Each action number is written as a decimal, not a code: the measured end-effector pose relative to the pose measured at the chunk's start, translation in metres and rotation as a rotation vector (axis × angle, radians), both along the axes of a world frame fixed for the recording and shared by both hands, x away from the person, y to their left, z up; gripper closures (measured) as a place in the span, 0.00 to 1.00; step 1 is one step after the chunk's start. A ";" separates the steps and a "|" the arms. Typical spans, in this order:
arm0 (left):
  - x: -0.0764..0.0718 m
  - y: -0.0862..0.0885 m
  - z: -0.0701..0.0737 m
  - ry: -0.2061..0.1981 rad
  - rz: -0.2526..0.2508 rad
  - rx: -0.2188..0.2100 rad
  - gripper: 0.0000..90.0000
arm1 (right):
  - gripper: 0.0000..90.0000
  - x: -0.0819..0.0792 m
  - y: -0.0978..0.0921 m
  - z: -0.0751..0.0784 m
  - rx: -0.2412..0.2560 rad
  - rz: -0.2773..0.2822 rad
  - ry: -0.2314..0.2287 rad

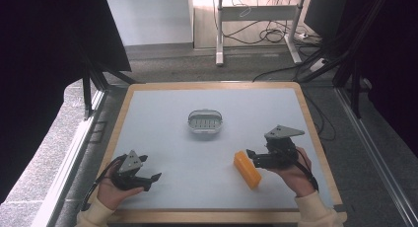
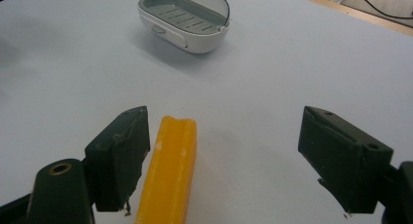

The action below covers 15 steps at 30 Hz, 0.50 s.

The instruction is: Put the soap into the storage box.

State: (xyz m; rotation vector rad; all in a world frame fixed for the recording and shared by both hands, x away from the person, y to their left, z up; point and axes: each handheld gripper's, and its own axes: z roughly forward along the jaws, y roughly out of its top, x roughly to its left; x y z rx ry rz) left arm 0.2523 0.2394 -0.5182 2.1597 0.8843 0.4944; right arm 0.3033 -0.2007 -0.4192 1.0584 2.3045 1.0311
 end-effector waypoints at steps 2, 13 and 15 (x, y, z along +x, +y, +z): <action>0.001 0.000 0.000 0.002 -0.004 0.008 0.22 | 0.21 0.000 0.002 0.000 -0.006 0.004 0.004; 0.000 0.000 0.000 -0.002 -0.006 0.009 0.22 | 0.23 -0.003 0.014 -0.008 -0.071 0.015 0.050; -0.001 0.000 0.001 -0.004 -0.007 0.008 0.22 | 0.24 -0.003 0.016 -0.011 -0.082 0.018 0.059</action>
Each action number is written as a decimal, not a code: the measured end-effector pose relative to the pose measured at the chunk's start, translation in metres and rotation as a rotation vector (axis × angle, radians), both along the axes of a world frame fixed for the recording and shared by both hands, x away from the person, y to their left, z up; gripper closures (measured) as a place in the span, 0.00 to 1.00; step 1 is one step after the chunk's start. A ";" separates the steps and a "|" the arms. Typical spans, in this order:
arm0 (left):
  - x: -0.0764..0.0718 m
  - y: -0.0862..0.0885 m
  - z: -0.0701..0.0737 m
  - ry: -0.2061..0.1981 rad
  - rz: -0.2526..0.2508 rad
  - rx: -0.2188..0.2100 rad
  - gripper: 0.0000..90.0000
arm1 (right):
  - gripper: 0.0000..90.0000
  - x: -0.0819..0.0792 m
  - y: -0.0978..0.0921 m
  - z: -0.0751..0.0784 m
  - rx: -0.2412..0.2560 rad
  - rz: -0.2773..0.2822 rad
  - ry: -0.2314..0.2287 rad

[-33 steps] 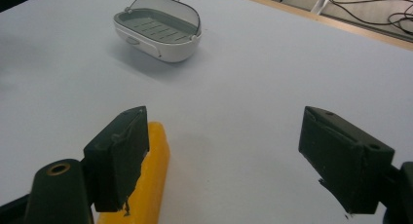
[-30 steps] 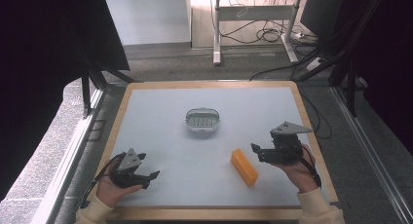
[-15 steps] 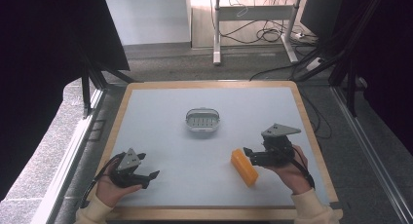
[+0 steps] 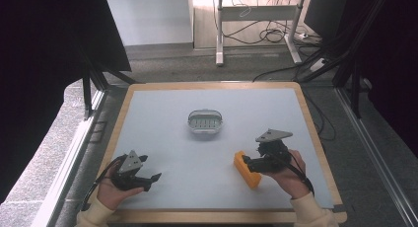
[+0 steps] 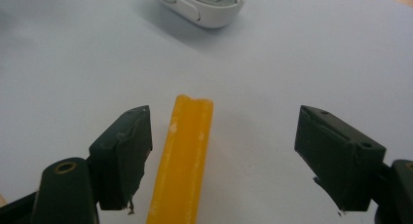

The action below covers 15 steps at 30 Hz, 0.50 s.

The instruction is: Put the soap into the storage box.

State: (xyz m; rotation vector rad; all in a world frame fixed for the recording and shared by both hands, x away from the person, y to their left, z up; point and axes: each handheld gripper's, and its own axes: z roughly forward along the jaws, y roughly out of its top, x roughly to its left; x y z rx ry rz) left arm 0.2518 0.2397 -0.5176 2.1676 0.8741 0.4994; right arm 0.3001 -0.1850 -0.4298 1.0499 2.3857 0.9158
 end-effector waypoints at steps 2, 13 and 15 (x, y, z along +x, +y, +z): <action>0.000 0.000 0.000 0.000 -0.003 0.001 0.22 | 0.25 0.000 0.002 -0.003 -0.016 0.002 0.011; 0.000 0.000 0.001 -0.002 -0.006 -0.001 0.22 | 0.29 0.000 0.014 -0.016 -0.085 0.013 0.089; 0.000 0.000 0.001 -0.003 -0.007 -0.001 0.22 | 0.29 0.000 0.015 -0.017 -0.092 0.012 0.096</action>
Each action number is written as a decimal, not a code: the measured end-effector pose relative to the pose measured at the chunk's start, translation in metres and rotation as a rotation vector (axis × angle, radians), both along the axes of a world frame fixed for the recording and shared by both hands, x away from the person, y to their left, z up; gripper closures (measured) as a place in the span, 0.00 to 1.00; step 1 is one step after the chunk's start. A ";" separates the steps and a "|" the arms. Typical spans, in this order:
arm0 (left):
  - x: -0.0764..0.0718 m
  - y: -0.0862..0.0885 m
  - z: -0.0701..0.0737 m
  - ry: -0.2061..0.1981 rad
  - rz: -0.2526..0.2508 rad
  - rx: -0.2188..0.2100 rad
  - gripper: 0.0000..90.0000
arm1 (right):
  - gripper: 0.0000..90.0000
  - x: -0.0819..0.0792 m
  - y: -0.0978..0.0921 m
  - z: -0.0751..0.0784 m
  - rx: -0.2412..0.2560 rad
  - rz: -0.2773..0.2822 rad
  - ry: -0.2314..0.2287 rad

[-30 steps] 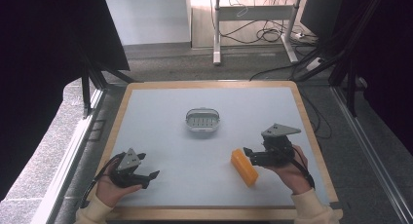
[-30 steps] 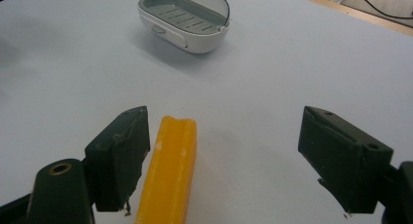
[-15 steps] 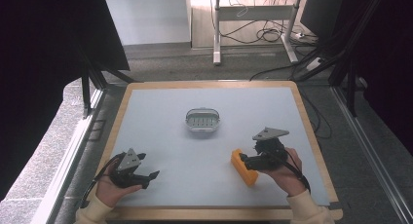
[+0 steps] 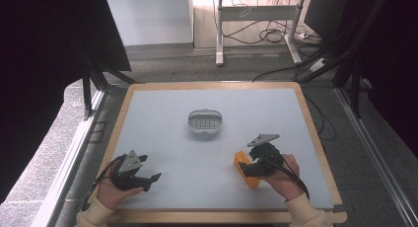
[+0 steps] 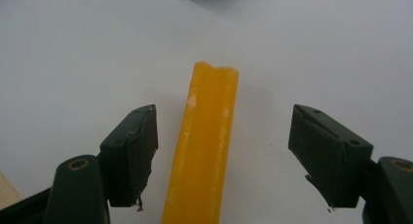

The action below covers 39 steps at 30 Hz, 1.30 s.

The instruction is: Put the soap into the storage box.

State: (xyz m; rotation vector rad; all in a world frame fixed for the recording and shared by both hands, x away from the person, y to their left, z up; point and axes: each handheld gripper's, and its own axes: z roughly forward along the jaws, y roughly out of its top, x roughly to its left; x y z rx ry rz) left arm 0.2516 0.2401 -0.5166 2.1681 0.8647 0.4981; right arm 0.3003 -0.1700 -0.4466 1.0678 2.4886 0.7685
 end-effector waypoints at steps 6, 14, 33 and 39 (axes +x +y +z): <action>0.000 0.000 0.000 0.000 0.000 -0.004 0.22 | 0.30 0.004 0.004 -0.010 -0.038 -0.003 0.037; 0.000 0.000 0.000 0.001 -0.001 -0.003 0.22 | 0.36 0.008 0.009 -0.020 -0.052 -0.022 0.096; 0.000 0.001 0.000 0.000 -0.005 -0.003 0.22 | 0.62 0.014 0.018 -0.034 -0.127 -0.030 0.194; 0.000 0.002 0.001 -0.001 -0.005 -0.004 0.22 | 0.65 0.015 0.019 -0.034 -0.133 -0.033 0.203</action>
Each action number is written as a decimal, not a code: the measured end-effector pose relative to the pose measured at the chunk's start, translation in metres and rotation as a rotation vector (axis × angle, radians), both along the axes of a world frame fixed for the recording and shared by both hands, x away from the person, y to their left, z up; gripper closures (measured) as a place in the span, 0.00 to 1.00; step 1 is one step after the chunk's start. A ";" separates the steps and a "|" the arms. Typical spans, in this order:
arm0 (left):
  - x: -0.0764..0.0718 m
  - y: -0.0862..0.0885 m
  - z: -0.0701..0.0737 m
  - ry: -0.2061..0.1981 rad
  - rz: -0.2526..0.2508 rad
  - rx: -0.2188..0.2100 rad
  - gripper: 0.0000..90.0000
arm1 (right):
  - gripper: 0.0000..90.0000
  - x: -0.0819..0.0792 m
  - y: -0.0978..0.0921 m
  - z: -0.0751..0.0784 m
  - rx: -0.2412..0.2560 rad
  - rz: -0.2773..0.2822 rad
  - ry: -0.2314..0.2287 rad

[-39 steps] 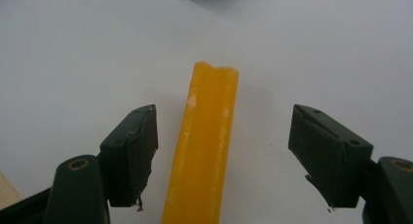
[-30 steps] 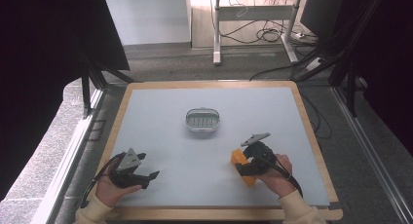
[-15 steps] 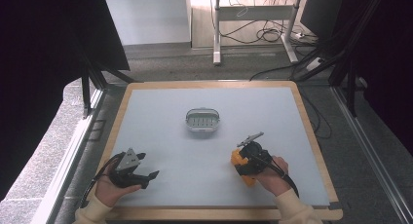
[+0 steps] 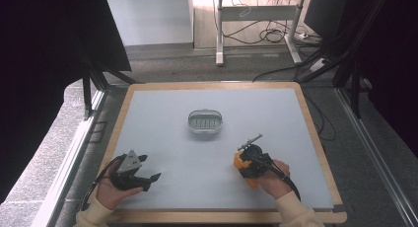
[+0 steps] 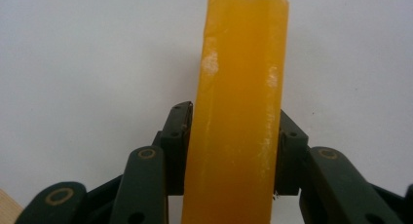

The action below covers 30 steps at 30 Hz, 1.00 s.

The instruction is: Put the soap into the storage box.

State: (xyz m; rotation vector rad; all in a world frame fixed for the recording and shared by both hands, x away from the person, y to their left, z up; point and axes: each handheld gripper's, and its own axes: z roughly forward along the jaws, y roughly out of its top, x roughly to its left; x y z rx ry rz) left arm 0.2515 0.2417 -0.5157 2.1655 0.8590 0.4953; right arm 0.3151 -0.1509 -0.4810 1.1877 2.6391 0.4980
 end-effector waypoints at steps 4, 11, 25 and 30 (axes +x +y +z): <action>0.000 0.000 0.000 0.002 -0.002 0.001 0.22 | 0.68 0.000 -0.001 0.001 0.002 -0.010 -0.002; 0.000 0.000 -0.001 0.003 -0.002 -0.001 0.22 | 0.68 0.000 -0.004 0.006 0.001 -0.010 -0.025; 0.001 0.000 -0.001 0.005 -0.005 0.004 0.22 | 0.68 -0.005 -0.010 0.021 0.034 0.048 -0.064; 0.001 0.000 -0.002 0.009 -0.006 0.006 0.22 | 0.68 -0.006 -0.011 0.023 0.052 0.070 -0.063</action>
